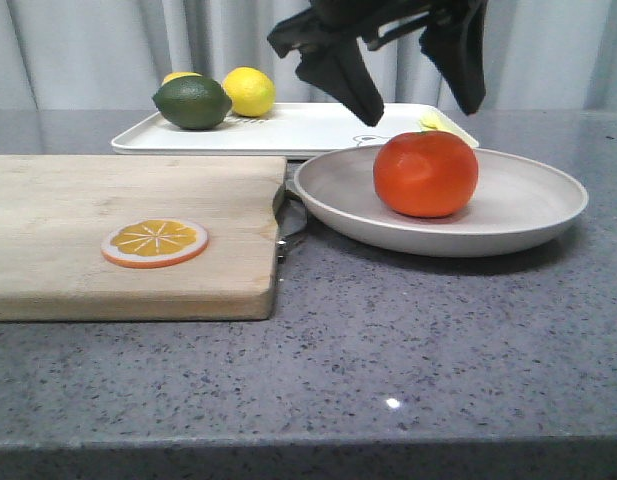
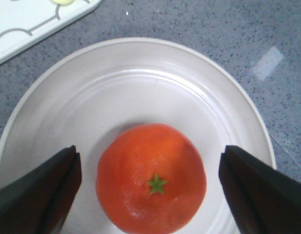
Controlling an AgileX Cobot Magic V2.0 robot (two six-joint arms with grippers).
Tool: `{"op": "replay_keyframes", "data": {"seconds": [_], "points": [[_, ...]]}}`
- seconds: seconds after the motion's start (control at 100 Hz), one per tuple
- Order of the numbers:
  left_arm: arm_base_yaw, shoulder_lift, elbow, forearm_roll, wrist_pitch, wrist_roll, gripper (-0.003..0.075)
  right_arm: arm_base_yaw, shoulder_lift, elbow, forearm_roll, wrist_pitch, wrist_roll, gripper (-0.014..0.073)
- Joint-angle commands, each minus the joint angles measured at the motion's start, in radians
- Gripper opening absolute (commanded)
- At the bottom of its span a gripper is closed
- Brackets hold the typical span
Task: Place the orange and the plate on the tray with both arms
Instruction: 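Lower the orange onto the plate, open the left gripper and withdraw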
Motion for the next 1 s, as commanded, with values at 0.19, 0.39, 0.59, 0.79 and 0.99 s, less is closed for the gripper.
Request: {"op": "replay_keyframes", "data": {"seconds": [0.19,0.39,0.59,0.79,0.99], "points": [[-0.005,-0.163,0.002,-0.006,-0.059,-0.006,0.0342,-0.008,0.012,-0.036,-0.005,-0.069,-0.009,-0.0067],[-0.005,-0.272,0.163,0.003,-0.161,-0.006,0.0278,-0.007,0.012,-0.036,-0.005,-0.068,-0.009,-0.0067],[-0.005,-0.445,0.407,0.003,-0.308,-0.006,0.0154,-0.006,0.012,-0.036,-0.004,-0.07,-0.009,-0.0067],[-0.005,-0.612,0.593,0.003,-0.36,-0.006,0.0014,-0.006,0.012,-0.036,-0.004,-0.067,-0.008,-0.0067],[-0.005,-0.769,0.728,0.003,-0.377,-0.013,-0.002,-0.005,0.012,-0.036,-0.004,-0.044,-0.008,-0.0067]]}}
